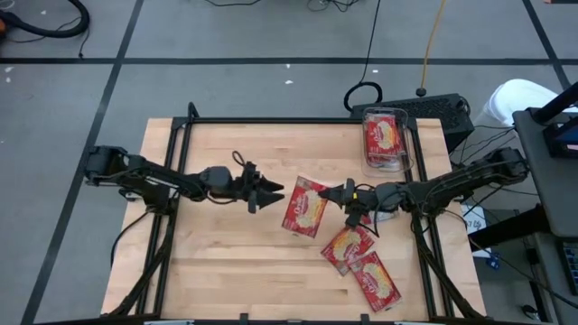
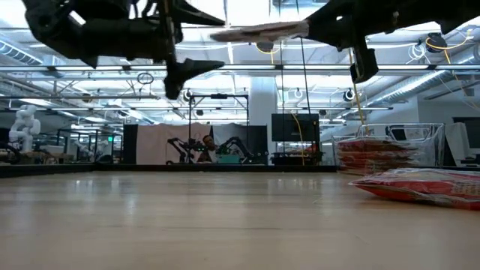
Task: Sort popcorn bags into baskets
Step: Put the red popcorn bag into the transparent bin
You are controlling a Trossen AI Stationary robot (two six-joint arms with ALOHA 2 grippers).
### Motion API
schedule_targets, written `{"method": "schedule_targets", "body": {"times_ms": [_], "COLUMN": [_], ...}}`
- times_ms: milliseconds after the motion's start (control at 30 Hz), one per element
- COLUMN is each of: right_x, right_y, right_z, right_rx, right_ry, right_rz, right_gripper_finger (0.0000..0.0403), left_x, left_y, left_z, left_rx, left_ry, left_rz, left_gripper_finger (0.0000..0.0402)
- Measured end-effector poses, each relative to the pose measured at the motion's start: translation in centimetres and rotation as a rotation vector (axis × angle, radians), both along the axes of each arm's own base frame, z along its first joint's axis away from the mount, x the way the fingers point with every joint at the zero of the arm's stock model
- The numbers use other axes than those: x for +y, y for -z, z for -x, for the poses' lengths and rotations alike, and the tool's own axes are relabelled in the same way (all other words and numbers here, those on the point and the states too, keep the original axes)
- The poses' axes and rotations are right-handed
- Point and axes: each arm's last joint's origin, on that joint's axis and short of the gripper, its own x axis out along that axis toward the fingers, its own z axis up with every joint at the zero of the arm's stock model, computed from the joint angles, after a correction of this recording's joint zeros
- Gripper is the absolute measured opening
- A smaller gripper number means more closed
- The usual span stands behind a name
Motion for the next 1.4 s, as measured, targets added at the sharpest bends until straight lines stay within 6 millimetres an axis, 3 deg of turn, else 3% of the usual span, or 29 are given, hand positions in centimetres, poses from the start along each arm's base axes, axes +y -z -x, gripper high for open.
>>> {"method": "schedule_targets", "body": {"times_ms": [133, 367, 567, 767, 1133, 1400], "right_x": [-0.5, -1.1, -1.2, -1.3, 0.1, 1.0], "right_y": [0.1, 1.3, 1.4, 1.2, 1.1, 1.0], "right_z": [-0.3, -1.2, -1.4, -1.4, -0.9, 0.0], "right_rx": [-0.004, 0.046, 0.043, 0.007, -0.088, -0.354], "right_ry": [-0.039, -0.054, -0.026, 0.037, 0.261, 0.556], "right_rz": [-0.002, 0.078, 0.081, 0.0, -0.273, -0.719], "right_gripper_finger": [0.0008, 0.0008, 0.0011, 0.0038, 0.0109, 0.0132], "left_x": [0.0, -0.4, 0.0, 1.2, 3.3, 3.8], "left_y": [0.0, -0.1, 0.1, 0.1, -0.5, -1.9], "left_z": [-1.4, -4.2, -4.4, -4.4, -3.9, -3.3], "left_rx": [0.008, 0.014, 0.03, 0.035, 0.004, -0.063], "left_ry": [0.072, 0.172, 0.128, 0.09, 0.135, 0.186], "left_rz": [0.01, 0.031, -0.001, -0.048, -0.153, -0.248], "left_gripper_finger": [0.03, 0.0235, 0.0138, 0.0025, 0.0026, 0.0026]}}
